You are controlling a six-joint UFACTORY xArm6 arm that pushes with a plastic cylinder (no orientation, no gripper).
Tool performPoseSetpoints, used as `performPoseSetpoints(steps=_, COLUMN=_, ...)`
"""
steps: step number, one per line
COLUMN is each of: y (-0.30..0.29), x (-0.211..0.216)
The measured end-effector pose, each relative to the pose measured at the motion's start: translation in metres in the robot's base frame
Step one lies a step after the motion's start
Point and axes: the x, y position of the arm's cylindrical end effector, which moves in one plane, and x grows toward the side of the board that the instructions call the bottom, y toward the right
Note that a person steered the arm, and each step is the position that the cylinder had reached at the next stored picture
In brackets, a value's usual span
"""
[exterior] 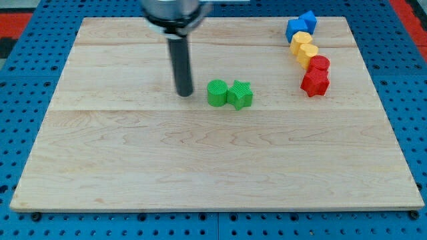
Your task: Push the green circle along the green star bottom right to the red star
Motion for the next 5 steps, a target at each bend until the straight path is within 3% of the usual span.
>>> performPoseSetpoints(steps=2, y=0.108, x=0.006)
performPoseSetpoints(steps=4, y=0.082, x=0.043)
performPoseSetpoints(steps=5, y=0.106, x=0.062)
